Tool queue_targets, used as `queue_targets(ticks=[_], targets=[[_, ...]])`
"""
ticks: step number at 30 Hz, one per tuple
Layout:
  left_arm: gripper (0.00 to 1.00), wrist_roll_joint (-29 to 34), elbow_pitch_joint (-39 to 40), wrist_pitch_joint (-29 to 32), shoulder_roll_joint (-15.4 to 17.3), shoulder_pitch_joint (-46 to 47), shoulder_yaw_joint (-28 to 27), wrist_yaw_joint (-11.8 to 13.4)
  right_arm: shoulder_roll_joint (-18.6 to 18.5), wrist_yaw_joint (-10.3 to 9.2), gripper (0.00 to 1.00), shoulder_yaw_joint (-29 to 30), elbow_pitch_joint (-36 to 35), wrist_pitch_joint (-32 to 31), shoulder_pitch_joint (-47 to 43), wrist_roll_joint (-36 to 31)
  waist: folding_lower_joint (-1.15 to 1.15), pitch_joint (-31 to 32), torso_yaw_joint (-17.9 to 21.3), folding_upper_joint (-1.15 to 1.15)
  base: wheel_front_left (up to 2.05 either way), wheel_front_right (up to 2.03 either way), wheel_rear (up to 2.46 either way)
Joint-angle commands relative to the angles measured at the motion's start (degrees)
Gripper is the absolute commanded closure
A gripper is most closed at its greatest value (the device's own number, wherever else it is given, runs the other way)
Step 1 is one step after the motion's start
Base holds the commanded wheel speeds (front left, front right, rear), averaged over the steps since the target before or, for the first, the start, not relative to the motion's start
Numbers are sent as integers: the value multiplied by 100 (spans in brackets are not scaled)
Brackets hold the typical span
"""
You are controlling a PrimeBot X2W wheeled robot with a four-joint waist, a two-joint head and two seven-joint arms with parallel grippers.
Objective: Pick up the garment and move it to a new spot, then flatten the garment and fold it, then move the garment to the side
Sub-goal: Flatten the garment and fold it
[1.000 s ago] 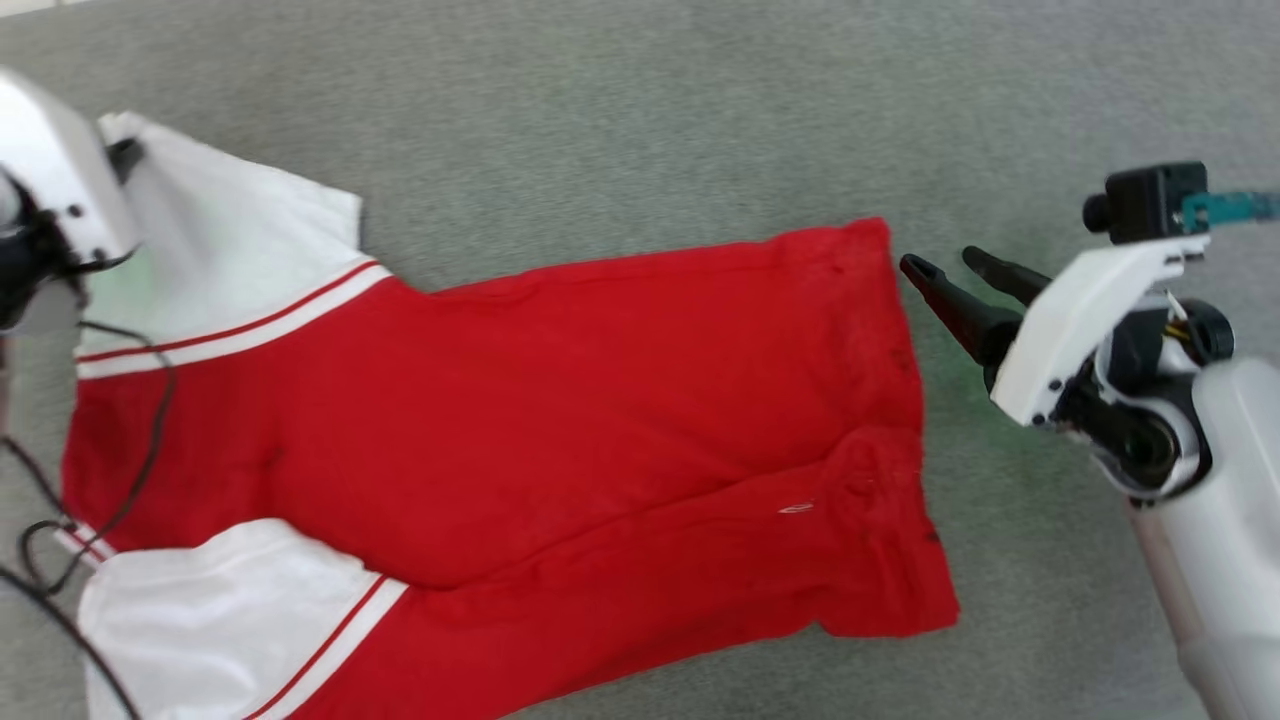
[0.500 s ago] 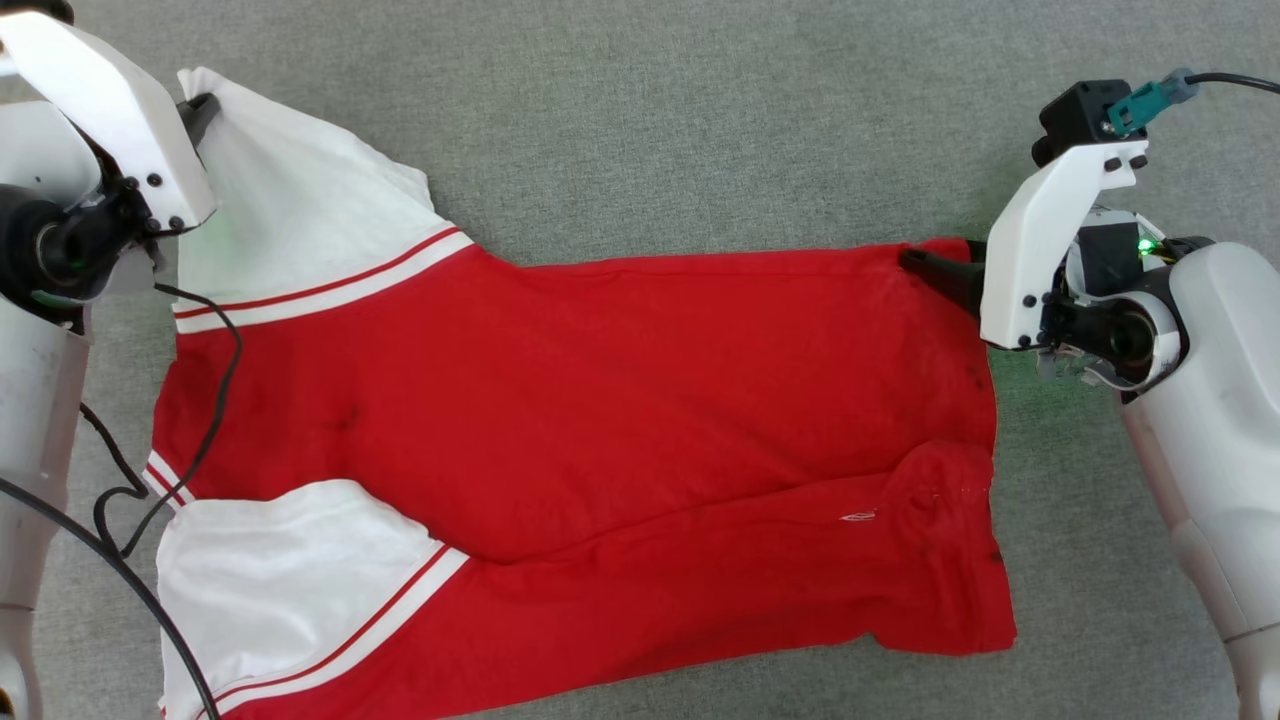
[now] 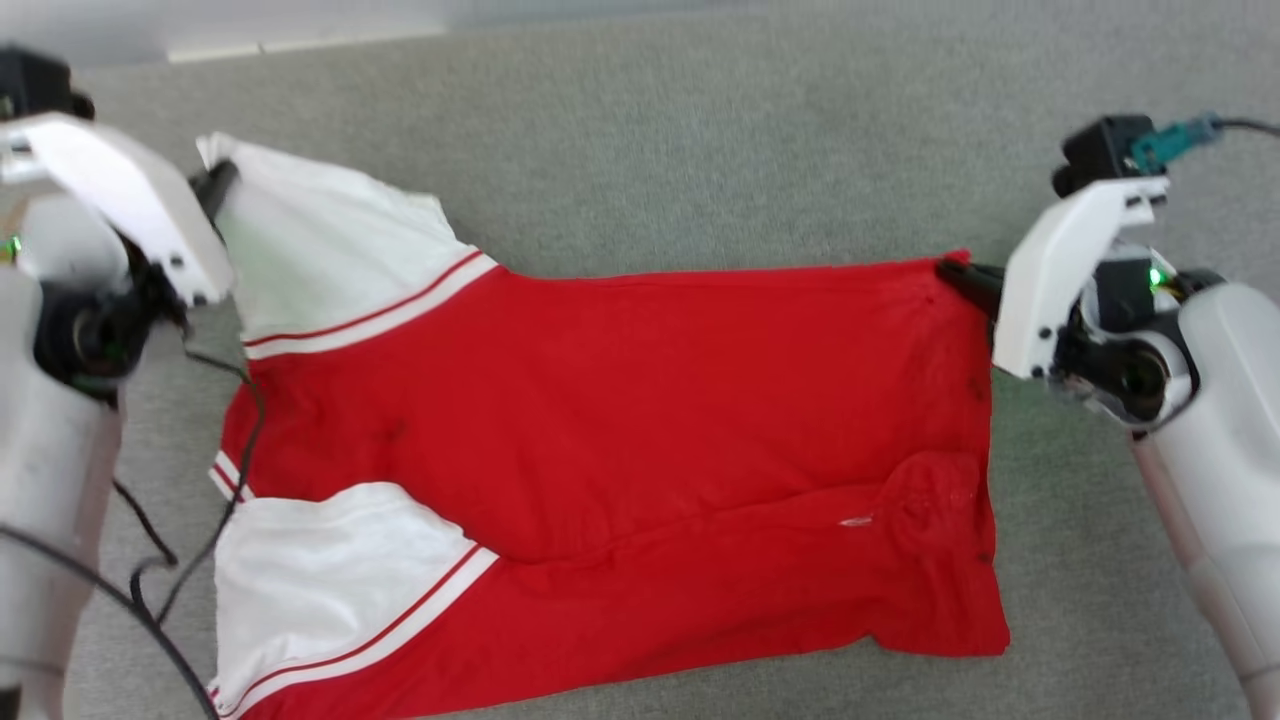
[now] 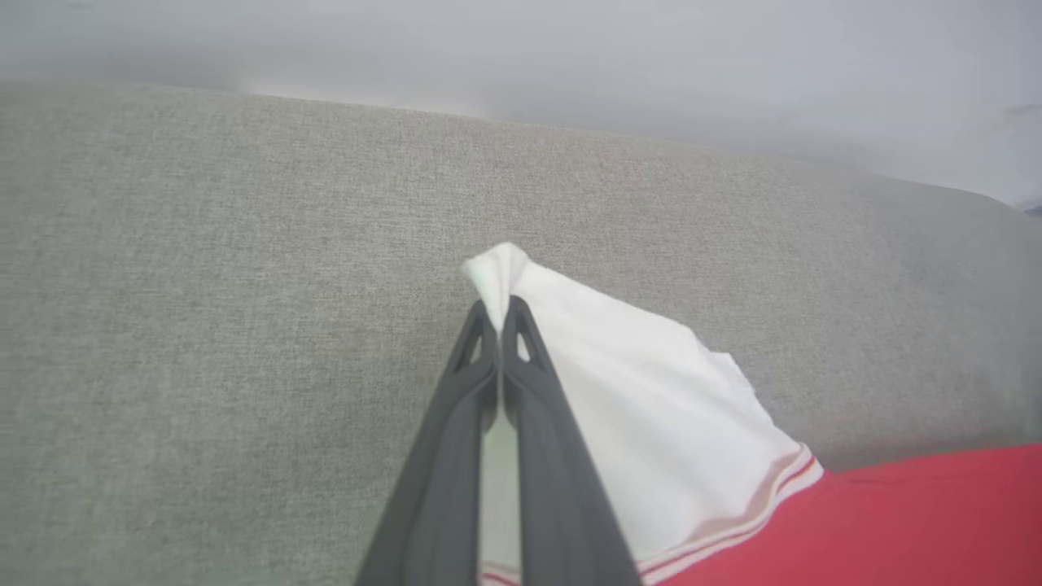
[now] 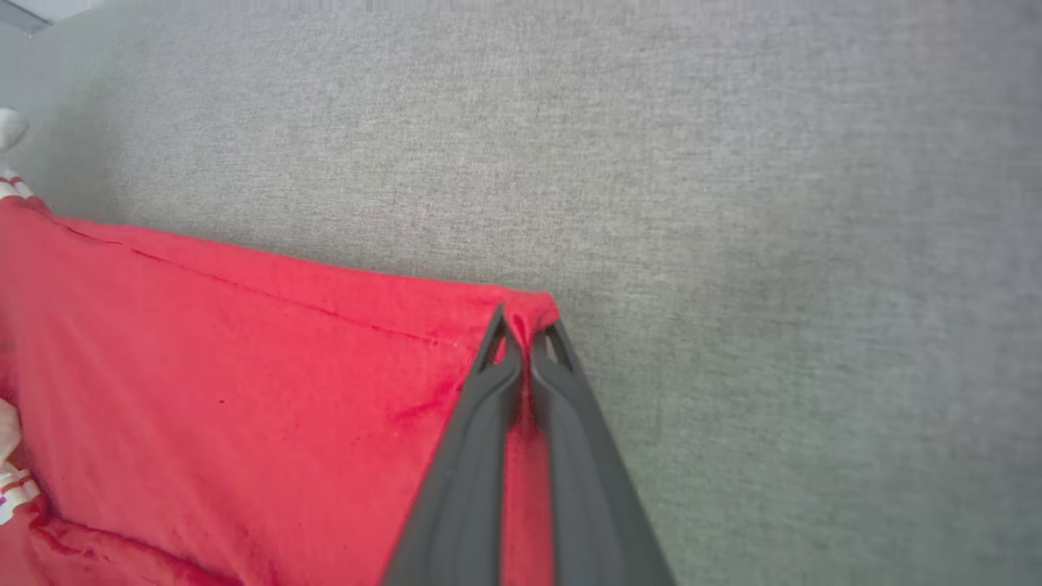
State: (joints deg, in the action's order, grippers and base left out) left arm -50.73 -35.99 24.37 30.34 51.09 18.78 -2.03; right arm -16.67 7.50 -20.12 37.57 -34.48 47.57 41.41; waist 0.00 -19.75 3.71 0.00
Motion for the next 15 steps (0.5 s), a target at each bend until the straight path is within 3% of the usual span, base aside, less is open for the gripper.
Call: queue_targets(ticks=[1,7,15], targets=[[100,-41,56,-148,28,-266,-54,-23,-40,-2,100,53,-50,101,-210,103,0,276,-86,0,0,0,0],[100,-239,574,-663,52,-1534,-229,16,-193,-2,100,263,-324,473,-1042,221,0,847,-239,0,0,0,0],[100,-548,1559,-1021,62,-3437,-495,416,-149,-2,100,538,-668,738,-2173,274,0,1241,-361,0,0,0,0]])
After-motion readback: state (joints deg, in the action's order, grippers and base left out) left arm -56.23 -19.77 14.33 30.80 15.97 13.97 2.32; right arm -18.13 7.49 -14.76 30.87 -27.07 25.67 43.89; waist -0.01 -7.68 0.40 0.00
